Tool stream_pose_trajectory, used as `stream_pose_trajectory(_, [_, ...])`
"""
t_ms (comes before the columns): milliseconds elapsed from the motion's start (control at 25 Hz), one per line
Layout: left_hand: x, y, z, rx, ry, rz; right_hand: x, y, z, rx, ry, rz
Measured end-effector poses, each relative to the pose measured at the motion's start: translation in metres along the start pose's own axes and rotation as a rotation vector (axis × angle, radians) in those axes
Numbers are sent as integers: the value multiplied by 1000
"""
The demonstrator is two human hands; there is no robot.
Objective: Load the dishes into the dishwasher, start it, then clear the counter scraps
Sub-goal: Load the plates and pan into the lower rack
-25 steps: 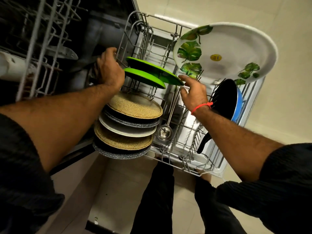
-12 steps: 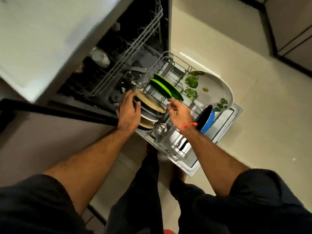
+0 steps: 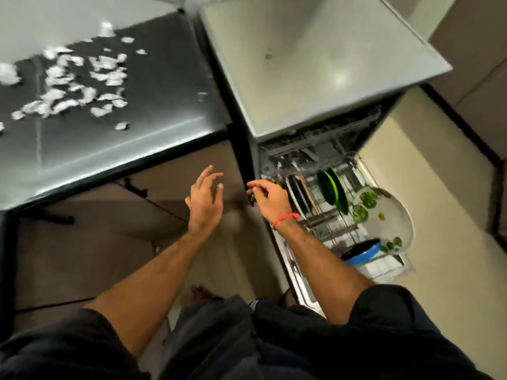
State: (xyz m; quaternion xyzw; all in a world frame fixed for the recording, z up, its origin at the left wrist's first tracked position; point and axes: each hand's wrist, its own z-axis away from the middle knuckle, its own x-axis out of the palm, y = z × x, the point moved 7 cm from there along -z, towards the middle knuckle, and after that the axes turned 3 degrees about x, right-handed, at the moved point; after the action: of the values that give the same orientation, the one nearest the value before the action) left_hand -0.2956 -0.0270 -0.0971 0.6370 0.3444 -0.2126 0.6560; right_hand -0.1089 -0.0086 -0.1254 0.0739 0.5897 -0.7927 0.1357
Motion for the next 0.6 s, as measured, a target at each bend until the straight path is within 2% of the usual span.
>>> stream_pose_trajectory(120, [-91, -46, 1, -46, 184, 31, 67, -75, -2, -125, -117, 26])
stream_pose_trajectory(360, [-252, -146, 16, -152, 469, 77, 229, -183, 1, -219, -293, 27])
stream_pose_trajectory(600, [-379, -237, 38, -235, 662, 93, 375, -260, 23, -299, -439, 44])
